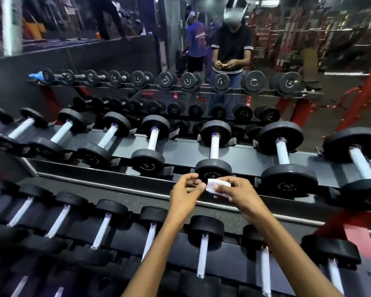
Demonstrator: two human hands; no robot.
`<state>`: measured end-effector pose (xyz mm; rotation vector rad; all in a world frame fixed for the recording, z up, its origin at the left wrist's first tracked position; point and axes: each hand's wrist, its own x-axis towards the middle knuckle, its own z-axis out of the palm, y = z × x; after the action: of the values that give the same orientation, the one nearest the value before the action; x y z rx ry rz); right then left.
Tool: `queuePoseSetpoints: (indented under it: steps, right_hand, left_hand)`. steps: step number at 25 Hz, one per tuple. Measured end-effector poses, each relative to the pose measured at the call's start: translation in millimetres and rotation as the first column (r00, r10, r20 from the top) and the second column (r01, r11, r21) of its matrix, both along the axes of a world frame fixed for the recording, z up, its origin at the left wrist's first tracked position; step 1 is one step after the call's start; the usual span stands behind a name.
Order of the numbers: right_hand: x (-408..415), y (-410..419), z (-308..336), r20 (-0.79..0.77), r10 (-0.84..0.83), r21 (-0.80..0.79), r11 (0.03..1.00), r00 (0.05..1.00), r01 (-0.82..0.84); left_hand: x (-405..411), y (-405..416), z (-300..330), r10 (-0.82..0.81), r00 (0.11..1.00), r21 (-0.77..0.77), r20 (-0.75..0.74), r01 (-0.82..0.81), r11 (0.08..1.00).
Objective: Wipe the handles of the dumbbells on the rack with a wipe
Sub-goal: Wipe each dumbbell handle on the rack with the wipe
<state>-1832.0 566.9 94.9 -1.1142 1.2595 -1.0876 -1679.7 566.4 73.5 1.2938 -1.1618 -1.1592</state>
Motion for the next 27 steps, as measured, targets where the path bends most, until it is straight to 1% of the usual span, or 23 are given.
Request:
queuePoseSetpoints:
  steps: [1, 3, 4, 5, 7, 9, 11, 12, 14, 16, 17, 18, 20, 22, 24, 25, 26, 27]
  right_hand:
    - [-4.3, -8.3, 2.7, -0.037, -0.058, -0.02, 0.998, 0.998, 0.058]
    - [-13.6, -27.6, 5.9, -0.037, -0.138, -0.04, 0.99, 0.99, 0.136]
    - [-17.6, -37.1, 6.5, -0.005, -0.169, -0.044, 0.985, 0.986, 0.168]
    - [-21.8, -46.9, 5.6, 0.006, -0.206, -0.041, 0.978, 0.979, 0.206]
    - [-30.7, -67.8, 0.0, -0.02, -0.302, -0.036, 0.953, 0.953, 0.301]
    - [-39.4, -87.0, -8.4, -0.046, -0.361, -0.036, 0.932, 0.931, 0.36]
    - [-44.0, -107.0, -16.8, -0.035, -0.408, 0.008, 0.913, 0.912, 0.409]
    - [-44.9, -116.8, -21.1, -0.01, -0.425, 0.023, 0.905, 0.905, 0.425]
    - [-44.2, -133.0, -25.5, 0.048, -0.438, 0.041, 0.899, 0.898, 0.436]
    - [-43.4, -148.7, -30.1, 0.054, -0.442, 0.054, 0.897, 0.895, 0.439]
    - [-43.1, -154.7, -31.2, 0.026, -0.426, 0.067, 0.903, 0.904, 0.423]
    - [-43.6, -163.6, -35.4, -0.017, -0.396, 0.091, 0.914, 0.918, 0.396]
    - [-47.6, -181.9, -39.7, -0.14, -0.299, 0.155, 0.935, 0.944, 0.319]
    - [-57.4, -197.2, -44.7, -0.271, -0.17, 0.211, 0.95, 0.947, 0.231]
    - [-63.2, -210.2, -52.7, -0.382, 0.001, 0.259, 0.96, 0.924, 0.107]
    - [-59.5, -213.9, -56.4, -0.392, 0.087, 0.286, 0.958, 0.916, 0.032]
    - [-55.2, -218.0, -62.8, -0.337, 0.159, 0.315, 0.948, 0.928, -0.049]
    - [-49.7, -219.6, -67.7, -0.231, 0.218, 0.343, 0.93, 0.948, -0.13]
  left_hand:
    - [3.8, -11.8, -1.4, 0.08, 0.996, -0.027, 0.044, -0.078, 0.997]
    - [12.1, -41.4, -2.3, 0.226, 0.962, -0.085, 0.154, -0.215, 0.973]
    - [16.0, -60.6, -4.1, 0.259, 0.943, -0.103, 0.21, -0.242, 0.965]
    - [19.1, -82.0, -6.4, 0.254, 0.926, -0.112, 0.278, -0.231, 0.966]
    - [21.6, -128.2, -13.1, 0.163, 0.885, -0.11, 0.435, -0.127, 0.986]
    - [20.1, -168.0, -24.0, 0.055, 0.814, -0.099, 0.579, 0.003, 0.995]
    - [18.2, -204.6, -37.0, -0.016, 0.731, -0.066, 0.683, 0.083, 0.994]
    - [17.4, -220.8, -43.5, -0.031, 0.695, -0.057, 0.719, 0.103, 0.993]
    - [16.0, -249.3, -58.6, -0.021, 0.613, -0.09, 0.79, 0.15, 0.985]
    - [16.2, -270.6, -74.0, 0.007, 0.473, -0.116, 0.881, 0.202, 0.973]
    - [18.1, -275.2, -80.8, 0.038, 0.404, -0.131, 0.914, 0.206, 0.97]
    - [19.2, -279.7, -89.0, 0.067, 0.353, -0.146, 0.933, 0.203, 0.968]
    - [19.9, -286.6, -98.1, 0.087, 0.289, -0.161, 0.953, 0.241, 0.957]
    - [18.4, -289.9, -100.5, 0.068, 0.275, -0.152, 0.959, 0.299, 0.942]
    - [18.1, -293.8, -101.0, 0.06, 0.292, -0.149, 0.954, 0.293, 0.944]
    - [18.4, -294.9, -100.4, 0.059, 0.301, -0.149, 0.952, 0.285, 0.947]
    - [18.2, -295.6, -101.2, 0.058, 0.305, -0.148, 0.95, 0.28, 0.948]
    - [18.3, -294.9, -101.8, 0.059, 0.309, -0.149, 0.949, 0.275, 0.95]
